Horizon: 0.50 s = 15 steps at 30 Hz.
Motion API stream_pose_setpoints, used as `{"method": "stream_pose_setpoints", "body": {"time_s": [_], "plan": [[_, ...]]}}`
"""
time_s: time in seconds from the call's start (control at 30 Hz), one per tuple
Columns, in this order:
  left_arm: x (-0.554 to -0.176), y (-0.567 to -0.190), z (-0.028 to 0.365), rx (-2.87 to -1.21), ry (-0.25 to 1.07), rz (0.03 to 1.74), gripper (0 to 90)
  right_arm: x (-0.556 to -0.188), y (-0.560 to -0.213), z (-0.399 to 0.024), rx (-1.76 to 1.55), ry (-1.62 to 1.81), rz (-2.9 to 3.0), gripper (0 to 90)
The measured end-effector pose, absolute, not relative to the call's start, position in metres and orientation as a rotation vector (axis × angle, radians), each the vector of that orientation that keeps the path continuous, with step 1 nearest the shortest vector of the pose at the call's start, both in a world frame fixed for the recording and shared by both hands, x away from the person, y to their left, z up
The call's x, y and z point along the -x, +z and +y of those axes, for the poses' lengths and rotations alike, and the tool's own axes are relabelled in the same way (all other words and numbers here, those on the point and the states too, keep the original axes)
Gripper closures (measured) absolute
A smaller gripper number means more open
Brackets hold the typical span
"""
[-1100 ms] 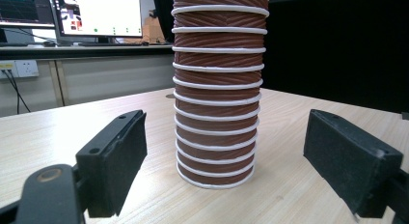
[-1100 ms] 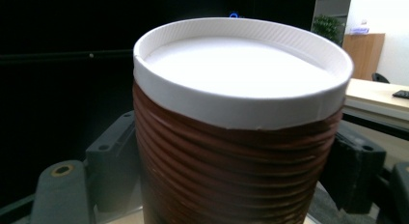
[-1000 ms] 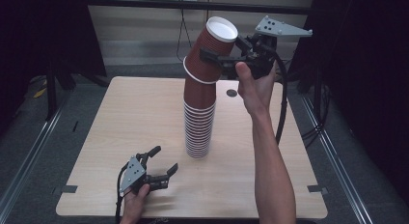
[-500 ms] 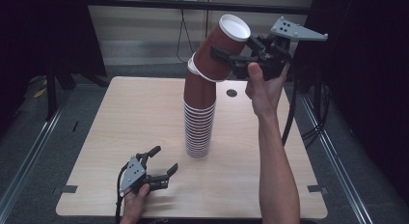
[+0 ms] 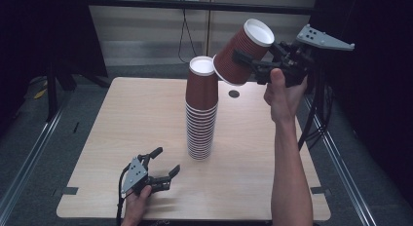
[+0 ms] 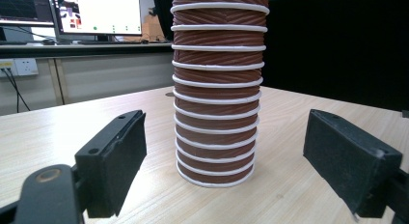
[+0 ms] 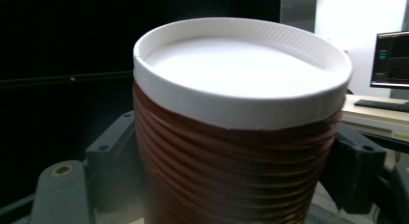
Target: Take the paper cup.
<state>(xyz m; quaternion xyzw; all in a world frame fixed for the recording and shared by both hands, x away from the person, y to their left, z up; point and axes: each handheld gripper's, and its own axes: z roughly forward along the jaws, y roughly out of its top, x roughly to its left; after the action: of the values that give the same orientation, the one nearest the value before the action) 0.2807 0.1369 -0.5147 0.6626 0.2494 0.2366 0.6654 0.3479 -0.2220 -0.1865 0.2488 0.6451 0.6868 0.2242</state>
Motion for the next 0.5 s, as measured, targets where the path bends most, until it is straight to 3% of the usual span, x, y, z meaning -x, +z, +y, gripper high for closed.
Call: {"method": "stream_pose_setpoints", "body": {"time_s": [0.5], "plan": [[-0.282,-0.513,0.136,-1.522,0.548,0.592,15.4,-0.336,-0.203,-0.242,-0.74,1.834,1.788,19.9]]}}
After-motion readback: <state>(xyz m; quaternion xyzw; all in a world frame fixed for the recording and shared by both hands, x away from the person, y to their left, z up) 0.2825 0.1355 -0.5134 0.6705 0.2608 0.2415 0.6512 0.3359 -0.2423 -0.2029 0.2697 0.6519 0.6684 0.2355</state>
